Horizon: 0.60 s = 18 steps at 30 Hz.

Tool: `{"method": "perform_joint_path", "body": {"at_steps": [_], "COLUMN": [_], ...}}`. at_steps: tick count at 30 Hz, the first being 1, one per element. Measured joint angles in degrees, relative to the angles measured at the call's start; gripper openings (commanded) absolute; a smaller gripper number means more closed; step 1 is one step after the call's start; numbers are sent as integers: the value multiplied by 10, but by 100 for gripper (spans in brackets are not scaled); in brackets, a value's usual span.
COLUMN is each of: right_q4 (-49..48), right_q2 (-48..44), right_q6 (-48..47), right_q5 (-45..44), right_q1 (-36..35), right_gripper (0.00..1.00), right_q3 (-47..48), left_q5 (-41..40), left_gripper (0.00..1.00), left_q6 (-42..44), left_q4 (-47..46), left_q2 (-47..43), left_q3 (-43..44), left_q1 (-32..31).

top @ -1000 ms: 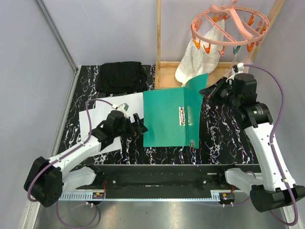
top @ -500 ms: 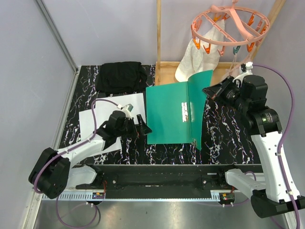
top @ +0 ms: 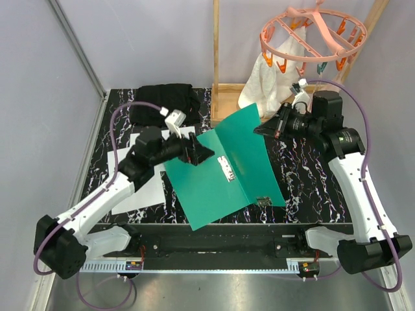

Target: Put the files into the folder

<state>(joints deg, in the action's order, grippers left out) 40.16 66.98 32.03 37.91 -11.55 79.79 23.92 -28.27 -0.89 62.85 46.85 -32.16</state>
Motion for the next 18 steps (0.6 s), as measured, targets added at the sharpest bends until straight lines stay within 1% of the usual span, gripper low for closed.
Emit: {"method": "perform_joint_path", "body": {"at_steps": [1,3,7,10,13,18], "right_q4": [0,0,-1,0,1,1], "right_q2": [1,3,12,24,31,32], "right_q6": [-8,-30,-70,-98,-123,-149], "right_q5": [16,54,109,135,155,177], "right_q1": [0,0,0,0,0,0], "right_gripper": [0,0,0,0,0,0], "right_q3": [0,0,0,0,0,0], "left_q5": [9,27,61,99,151,252], "left_gripper": [93,92,93,94,95,94], "left_q6": [19,85,192,245,281,327], "left_q4": [-1,10,77,134,167,219], "left_q2": [3,19,84,136,162,210], "left_q3": [24,87,222,304,334,374], "left_q1": [-2,-3,9,31,45,45]}}
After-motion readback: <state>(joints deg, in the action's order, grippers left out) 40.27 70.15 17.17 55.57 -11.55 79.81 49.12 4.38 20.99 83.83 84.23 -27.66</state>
